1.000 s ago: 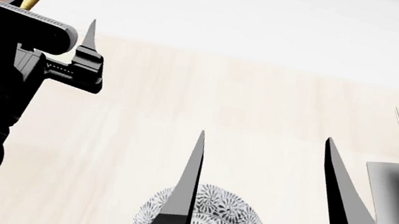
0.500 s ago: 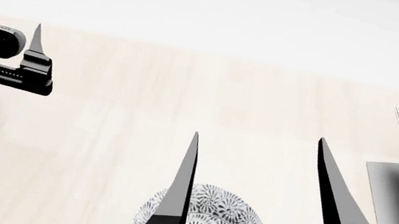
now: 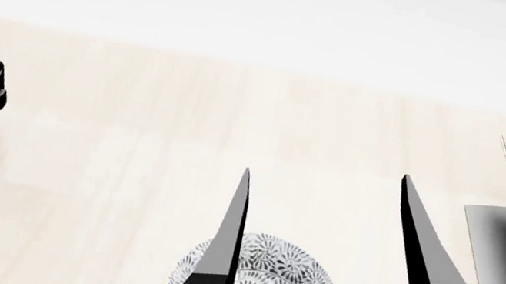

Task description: Close the top drawer of the cabinet.

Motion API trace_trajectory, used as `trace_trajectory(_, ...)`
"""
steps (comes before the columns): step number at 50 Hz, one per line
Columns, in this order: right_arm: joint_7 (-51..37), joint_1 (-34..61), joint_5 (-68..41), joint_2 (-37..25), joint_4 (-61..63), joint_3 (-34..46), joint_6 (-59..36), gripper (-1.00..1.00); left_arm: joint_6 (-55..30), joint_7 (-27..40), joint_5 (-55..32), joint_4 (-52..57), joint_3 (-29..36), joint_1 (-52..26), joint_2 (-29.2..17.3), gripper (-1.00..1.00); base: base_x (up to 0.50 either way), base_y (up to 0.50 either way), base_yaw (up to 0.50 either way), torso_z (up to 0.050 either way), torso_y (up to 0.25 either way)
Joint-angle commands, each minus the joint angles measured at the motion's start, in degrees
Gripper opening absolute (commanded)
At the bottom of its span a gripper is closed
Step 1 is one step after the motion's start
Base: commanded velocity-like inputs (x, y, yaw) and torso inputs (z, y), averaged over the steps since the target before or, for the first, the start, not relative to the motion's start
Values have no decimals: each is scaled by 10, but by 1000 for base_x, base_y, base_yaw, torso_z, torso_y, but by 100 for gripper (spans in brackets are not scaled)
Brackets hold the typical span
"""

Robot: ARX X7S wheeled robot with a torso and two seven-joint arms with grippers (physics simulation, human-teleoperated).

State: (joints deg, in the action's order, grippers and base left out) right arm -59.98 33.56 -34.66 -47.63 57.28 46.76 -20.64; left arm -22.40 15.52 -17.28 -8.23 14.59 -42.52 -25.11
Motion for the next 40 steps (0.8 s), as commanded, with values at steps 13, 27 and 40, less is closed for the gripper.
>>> trace_trajectory(13, -1, 2, 2, 2, -5, 10, 1, 100, -33, 26, -12, 22, -60, 23, -58, 100, 0, 0, 0, 0, 1)
trace_trajectory(27, -1, 5, 3, 3, -5, 14, 2, 100, -34, 37, -21, 19, -89, 44, -76, 100, 0, 0, 0, 0, 0)
trace_trajectory(40, 0, 5, 4, 2, -7, 18, 4, 100, -29, 41, -30, 7, -115, 52, -90, 100, 0, 0, 0, 0, 0)
